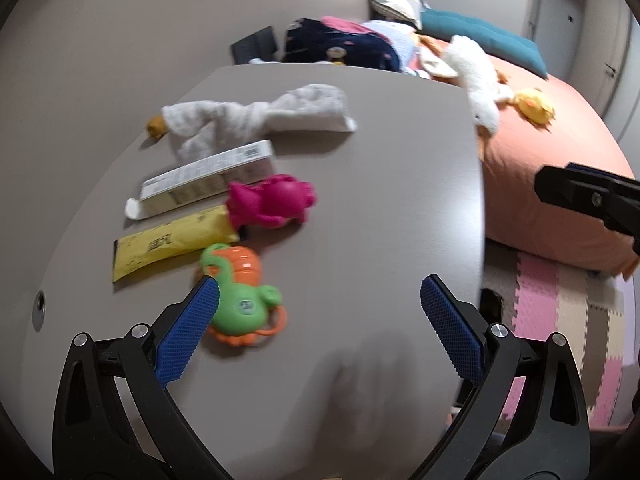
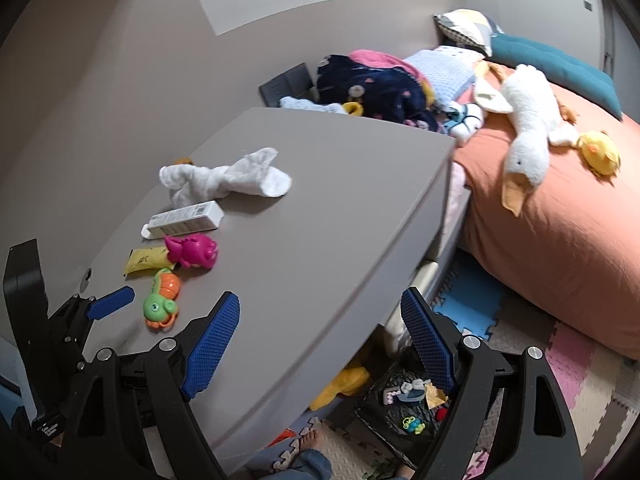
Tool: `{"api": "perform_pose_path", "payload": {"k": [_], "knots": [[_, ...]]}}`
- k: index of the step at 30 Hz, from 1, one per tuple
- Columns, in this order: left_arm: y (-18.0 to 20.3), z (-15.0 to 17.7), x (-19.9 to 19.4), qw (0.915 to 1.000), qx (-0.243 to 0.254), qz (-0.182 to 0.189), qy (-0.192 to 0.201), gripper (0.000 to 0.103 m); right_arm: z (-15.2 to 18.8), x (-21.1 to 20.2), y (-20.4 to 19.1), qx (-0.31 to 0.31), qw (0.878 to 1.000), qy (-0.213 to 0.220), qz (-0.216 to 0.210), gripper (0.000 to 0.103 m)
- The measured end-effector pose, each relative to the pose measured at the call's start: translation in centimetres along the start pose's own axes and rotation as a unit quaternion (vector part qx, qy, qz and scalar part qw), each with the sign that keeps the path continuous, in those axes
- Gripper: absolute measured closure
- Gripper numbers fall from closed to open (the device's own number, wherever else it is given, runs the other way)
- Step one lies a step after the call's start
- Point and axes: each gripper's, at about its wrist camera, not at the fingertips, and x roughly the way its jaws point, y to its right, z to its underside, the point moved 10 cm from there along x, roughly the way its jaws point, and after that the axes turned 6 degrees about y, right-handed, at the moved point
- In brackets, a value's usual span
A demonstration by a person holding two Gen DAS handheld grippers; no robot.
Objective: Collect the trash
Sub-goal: 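Move both tools back over the desk toward the remaining items, then grasp the green-orange toy with the left tool while the right tool grasps the pink toy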
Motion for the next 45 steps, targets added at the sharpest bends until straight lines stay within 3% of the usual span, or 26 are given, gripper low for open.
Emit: {"api": "perform_pose_path", "payload": {"k": [3, 8, 12, 16, 21, 37, 45], "knots": [[-1.4, 0.0, 0.3, 0.9998, -0.021, -0.004, 0.003, 0.006, -0.2, 0.6, -1.0, -0.009, 1.0, -0.002, -0.007, 0.02], [-3.4, 0.3, 1.5, 0.9987, -0.05, -0.003, -0.005, 0.026, -0.7, 1.7, -2.6, -0.023, 1.0, -0.005, -0.019, 0.02], [-4.8, 0.7, 2.4, 0.9974, -0.071, -0.002, -0.013, 0.033, -1.0, 2.7, -3.9, -0.034, 0.999, -0.01, -0.027, 0.02], [-5.7, 1.1, 3.1, 0.9966, -0.079, 0.002, -0.021, 0.048, -1.1, 3.7, -5.1, -0.045, 0.998, -0.018, -0.033, 0.02], [-6.6, 1.6, 3.8, 0.9952, -0.093, 0.005, -0.029, 0.056, -1.1, 5.2, -6.9, -0.064, 0.997, -0.03, -0.043, 0.02], [-11.2, 3.3, 2.0, 0.9905, -0.131, -0.035, -0.026, 0.057, 0.8, 10.2, -12.3, -0.12, 0.986, -0.08, -0.08, 0.02], [-13.3, 4.1, 0.8, 0.9868, -0.152, -0.051, -0.026, 0.057, 0.8, 12.9, -14.1, -0.153, 0.981, -0.09, -0.075, 0.02]]}}
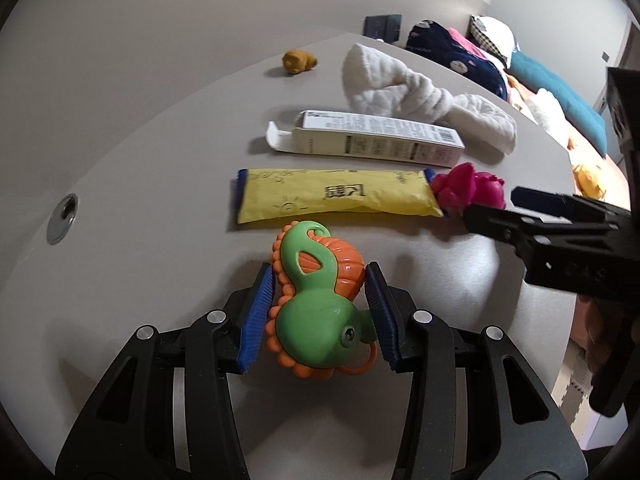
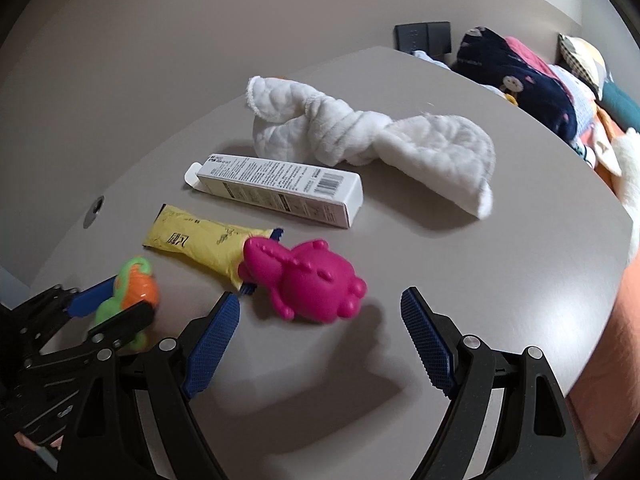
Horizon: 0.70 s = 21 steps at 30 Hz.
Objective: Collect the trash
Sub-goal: 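Grasp the green-orange toy with the left tool while the right tool grasps the pink toy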
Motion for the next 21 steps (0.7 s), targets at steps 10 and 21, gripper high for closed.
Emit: {"api": "perform_pose_path", "payload": {"k": [10, 21], "knots": [[-1.5, 0.8, -0.1, 0.9999, -0.013, -0.004, -0.01, 0.057, -0.8, 2.6, -0.3, -0.033, 0.999, -0.004, 0.017, 0.029], [-1.2, 0.6, -0.5, 0.9999, -0.015, 0.006, -0.001, 0.057, -0.8, 2.0, 0.8, -0.007, 1.0, 0.007, 0.022, 0.055]]}}
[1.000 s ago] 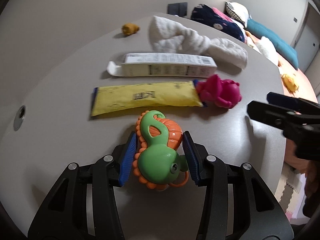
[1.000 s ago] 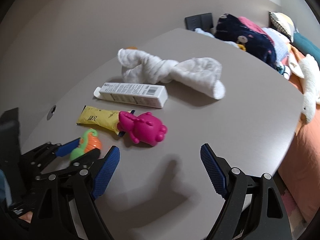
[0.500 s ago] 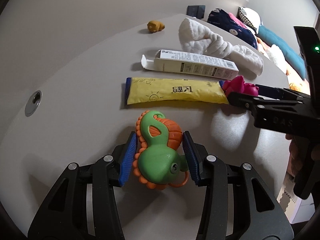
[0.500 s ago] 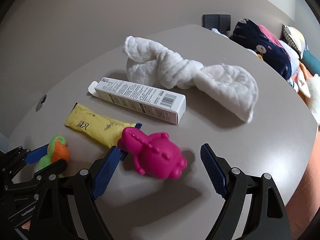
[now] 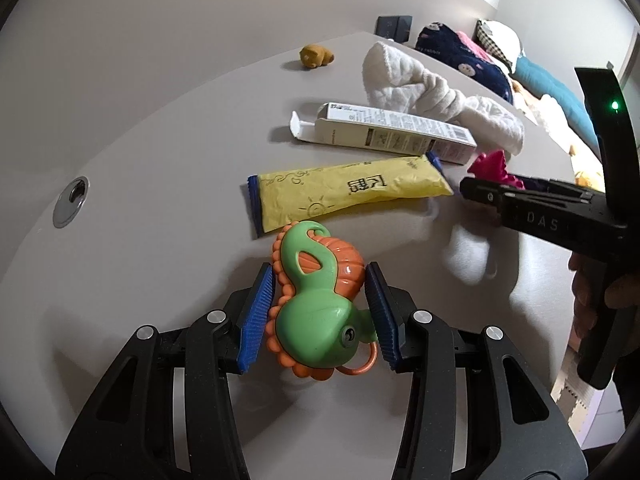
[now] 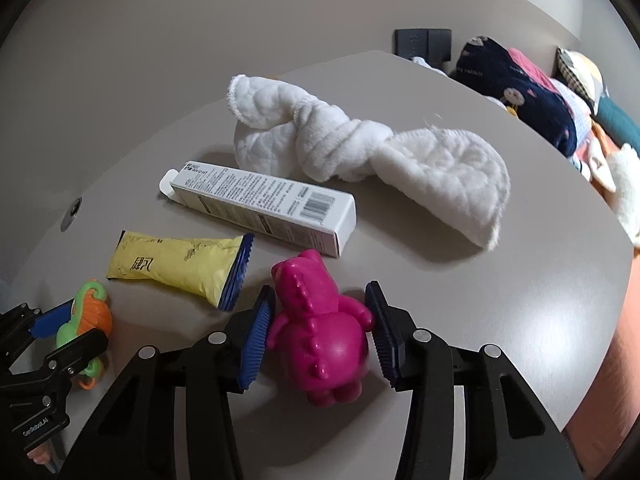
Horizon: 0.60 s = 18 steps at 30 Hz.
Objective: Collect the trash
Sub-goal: 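Grasp the green-orange toy with the left tool while the right tool grasps the pink toy, then carry the green-orange toy and pink toy over the bin and release both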
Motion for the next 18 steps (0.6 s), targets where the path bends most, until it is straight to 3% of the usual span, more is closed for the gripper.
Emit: {"api": "perform_pose_path", "payload": {"k": [18], "knots": [[5.4, -0.7, -2.0, 0.9973, 0.054, 0.042, 0.026, 0.057, 2.2, -6.0, 1.3, 0.028, 0.999, 0.021, -0.001, 0.055]]}}
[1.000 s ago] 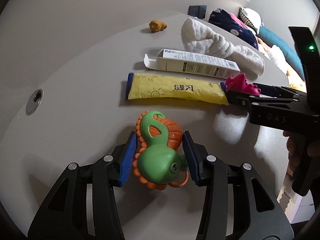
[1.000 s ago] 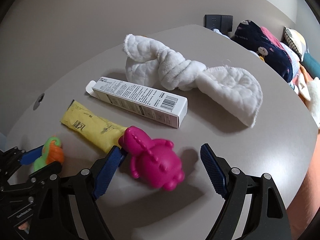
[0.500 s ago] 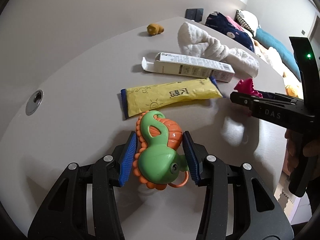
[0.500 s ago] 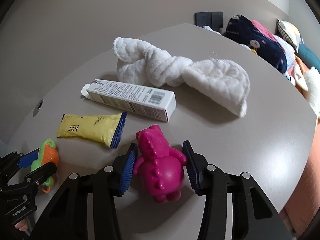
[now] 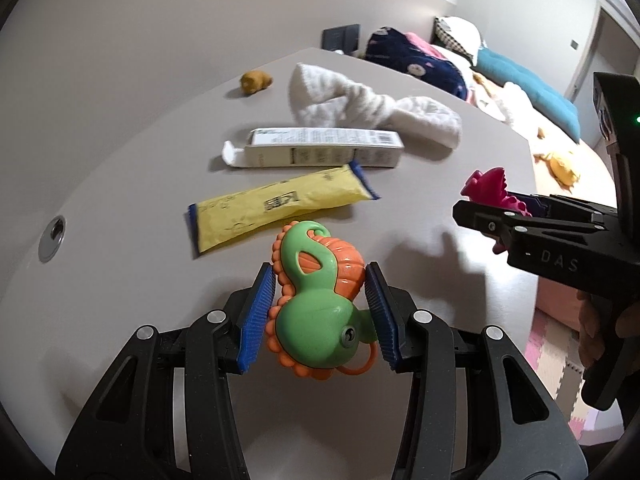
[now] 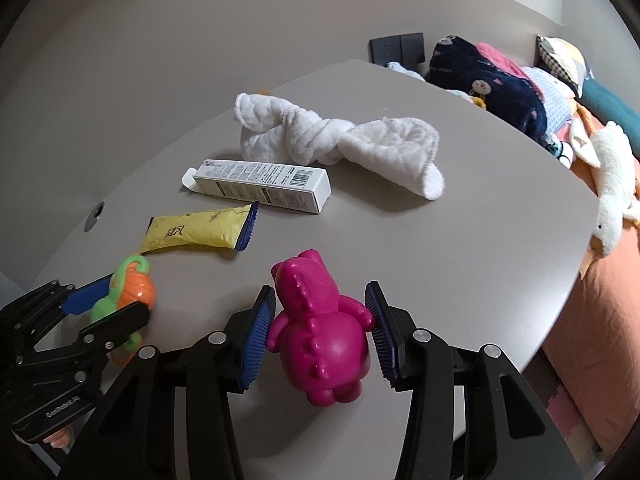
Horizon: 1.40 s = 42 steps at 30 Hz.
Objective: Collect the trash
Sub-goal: 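Carry the green-orange toy and pink toy over the bin and release both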
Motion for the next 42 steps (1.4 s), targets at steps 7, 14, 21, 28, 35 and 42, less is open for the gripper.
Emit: {"api": "perform_pose_path", "payload": {"k": [7, 14, 21, 28, 35, 42], "knots": [[2.4, -0.7, -0.2, 0.9996, 0.018, 0.02, 0.007, 0.057, 0.6, -2.7, 0.5, 0.007, 1.0, 0.011, 0.0, 0.055], [5.4, -0.9, -0.5, 0.9983, 0.043, 0.039, 0.01, 0.057, 1.6, -4.9, 1.3, 0.019, 1.0, 0.02, 0.0, 0.055], [7.6, -1.0, -1.0, 0.9963, 0.066, 0.053, 0.016, 0.057, 2.2, -6.6, 2.6, 0.035, 0.999, 0.032, 0.007, 0.055], [9.6, -1.2, -1.2, 0.9942, 0.082, 0.067, 0.017, 0.057, 2.9, -8.3, 4.1, 0.048, 0.998, 0.042, 0.018, 0.055], [11.9, -1.2, -1.3, 0.9912, 0.101, 0.084, 0.017, 0.057, 3.8, -10.0, 6.2, 0.066, 0.996, 0.048, 0.035, 0.055], [14.2, -1.1, -1.4, 0.9876, 0.119, 0.101, 0.016, 0.057, 4.7, -11.5, 8.6, 0.086, 0.993, 0.054, 0.055, 0.055]]}}
